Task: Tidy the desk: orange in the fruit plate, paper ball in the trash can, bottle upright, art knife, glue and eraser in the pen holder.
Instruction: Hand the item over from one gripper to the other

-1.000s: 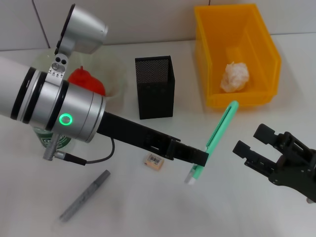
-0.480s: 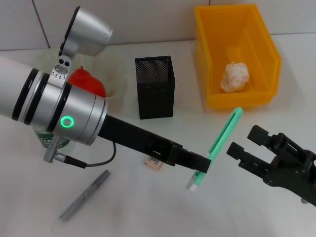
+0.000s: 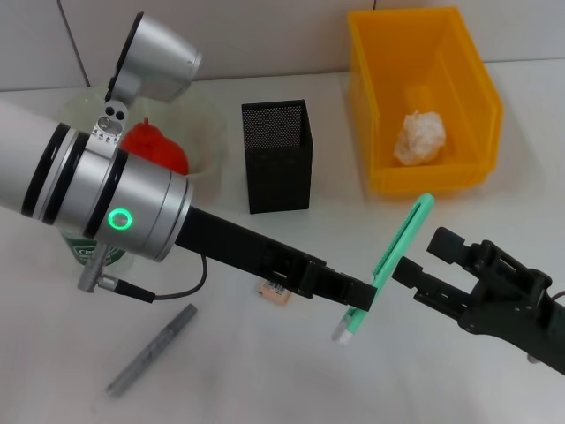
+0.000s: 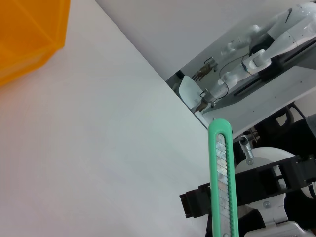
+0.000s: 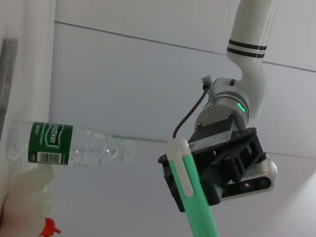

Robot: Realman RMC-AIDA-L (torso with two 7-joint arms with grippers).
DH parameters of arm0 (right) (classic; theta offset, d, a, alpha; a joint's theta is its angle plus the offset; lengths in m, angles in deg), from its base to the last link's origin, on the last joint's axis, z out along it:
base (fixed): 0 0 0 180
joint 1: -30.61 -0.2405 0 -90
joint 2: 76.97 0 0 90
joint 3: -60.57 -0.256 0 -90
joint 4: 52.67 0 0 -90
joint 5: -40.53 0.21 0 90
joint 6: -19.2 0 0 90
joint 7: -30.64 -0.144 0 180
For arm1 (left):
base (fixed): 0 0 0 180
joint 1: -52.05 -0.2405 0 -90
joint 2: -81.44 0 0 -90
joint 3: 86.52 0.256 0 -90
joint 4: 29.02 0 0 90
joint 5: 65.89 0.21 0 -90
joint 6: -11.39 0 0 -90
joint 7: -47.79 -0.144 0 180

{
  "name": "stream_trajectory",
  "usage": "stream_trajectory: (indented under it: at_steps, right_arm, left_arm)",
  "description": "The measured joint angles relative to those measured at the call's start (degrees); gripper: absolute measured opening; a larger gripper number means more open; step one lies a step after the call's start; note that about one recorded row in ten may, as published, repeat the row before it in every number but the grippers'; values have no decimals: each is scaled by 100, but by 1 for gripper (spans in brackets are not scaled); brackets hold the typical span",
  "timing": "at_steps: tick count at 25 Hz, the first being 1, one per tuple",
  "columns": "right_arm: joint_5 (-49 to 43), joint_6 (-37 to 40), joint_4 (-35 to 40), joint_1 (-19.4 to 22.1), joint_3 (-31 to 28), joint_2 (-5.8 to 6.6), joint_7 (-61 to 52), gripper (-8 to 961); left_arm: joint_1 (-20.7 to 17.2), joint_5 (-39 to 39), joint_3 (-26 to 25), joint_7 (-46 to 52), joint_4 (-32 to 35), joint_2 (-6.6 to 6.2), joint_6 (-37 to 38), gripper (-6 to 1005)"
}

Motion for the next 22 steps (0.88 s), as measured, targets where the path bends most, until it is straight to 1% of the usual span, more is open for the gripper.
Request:
stream_trajectory:
  at_steps: [8,16,19,22]
  right_arm:
    - [0,-36,0,-55,5,-18,8,804]
    - [0,-201,-163,-95,42,-32,315,803]
    - [8,-204,-179,-100,58,-43,317,603]
    - [18,-204,-183,-104,60,-46,319,584]
  left_arm:
    - [0,0,8,-18,-54,8,15,181]
    - [0,-6,7,-19,-64,9,22,181]
    - [5,-8,8,-26,-71,8,22,181]
    - [12,-14,7,-39,-96,9,22,181]
